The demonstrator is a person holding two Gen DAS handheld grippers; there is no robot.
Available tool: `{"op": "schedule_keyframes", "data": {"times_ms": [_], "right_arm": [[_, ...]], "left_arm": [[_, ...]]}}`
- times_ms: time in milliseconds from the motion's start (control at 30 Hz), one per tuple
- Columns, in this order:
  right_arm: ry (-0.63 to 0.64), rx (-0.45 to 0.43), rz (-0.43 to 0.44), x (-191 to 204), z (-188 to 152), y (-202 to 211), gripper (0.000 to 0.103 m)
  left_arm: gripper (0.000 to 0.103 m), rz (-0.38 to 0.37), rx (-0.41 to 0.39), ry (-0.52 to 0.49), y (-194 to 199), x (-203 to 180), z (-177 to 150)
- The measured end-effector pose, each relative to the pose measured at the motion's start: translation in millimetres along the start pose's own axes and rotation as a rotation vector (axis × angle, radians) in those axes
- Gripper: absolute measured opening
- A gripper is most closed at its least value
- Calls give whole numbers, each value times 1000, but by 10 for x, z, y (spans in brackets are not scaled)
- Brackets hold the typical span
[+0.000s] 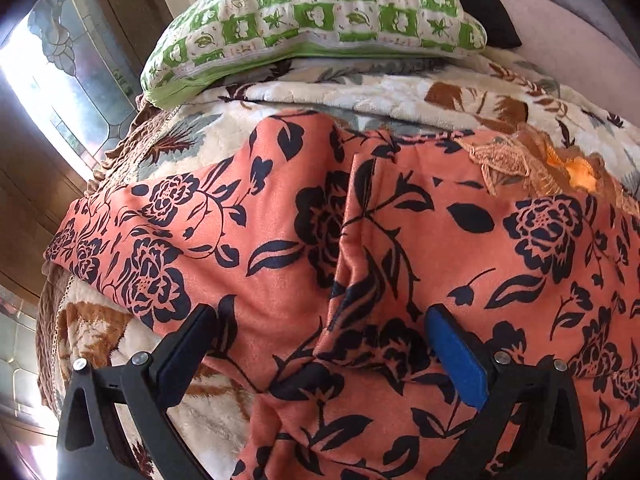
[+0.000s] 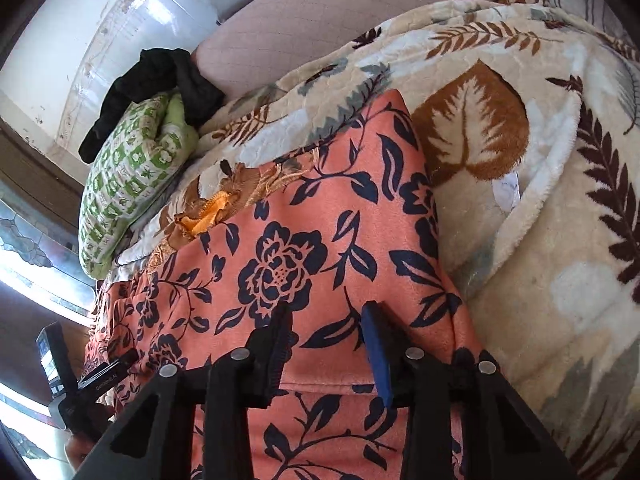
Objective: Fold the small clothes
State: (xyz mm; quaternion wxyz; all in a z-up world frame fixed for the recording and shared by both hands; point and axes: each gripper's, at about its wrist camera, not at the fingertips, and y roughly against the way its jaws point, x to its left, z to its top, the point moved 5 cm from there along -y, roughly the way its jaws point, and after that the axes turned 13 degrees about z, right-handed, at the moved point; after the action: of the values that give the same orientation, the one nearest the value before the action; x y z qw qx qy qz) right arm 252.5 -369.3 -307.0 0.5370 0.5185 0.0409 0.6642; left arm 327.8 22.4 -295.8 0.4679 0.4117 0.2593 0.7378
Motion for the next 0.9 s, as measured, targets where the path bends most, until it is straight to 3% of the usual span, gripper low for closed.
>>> {"op": "schedule_keyframes", "data": {"times_ms": [133, 267, 367, 467, 733, 800, 900], "right_arm": [[32, -55, -30, 63, 116, 95, 40], [-7, -44, -68, -134, 211, -70, 40], [-28, -38, -51, -169, 225, -133, 40], [-23, -27, -43, -40, 210, -79, 40], [113, 114, 50, 514, -213, -297, 40], [132, 169, 16, 514, -338, -448, 41], [180, 169, -18, 578, -364, -443, 40]], "left_arm": [[103, -74, -63, 27, 214, -87, 65], [103, -109, 49, -35, 17, -355, -17], [103, -88, 27, -32, 22, -391, -43], [103, -107, 58, -27, 5, -381, -44], [103, -112, 45, -25, -16, -363, -97], [103, -110, 46, -42, 2, -368, -95], [103, -108, 46, -36, 60, -346, -45]]}}
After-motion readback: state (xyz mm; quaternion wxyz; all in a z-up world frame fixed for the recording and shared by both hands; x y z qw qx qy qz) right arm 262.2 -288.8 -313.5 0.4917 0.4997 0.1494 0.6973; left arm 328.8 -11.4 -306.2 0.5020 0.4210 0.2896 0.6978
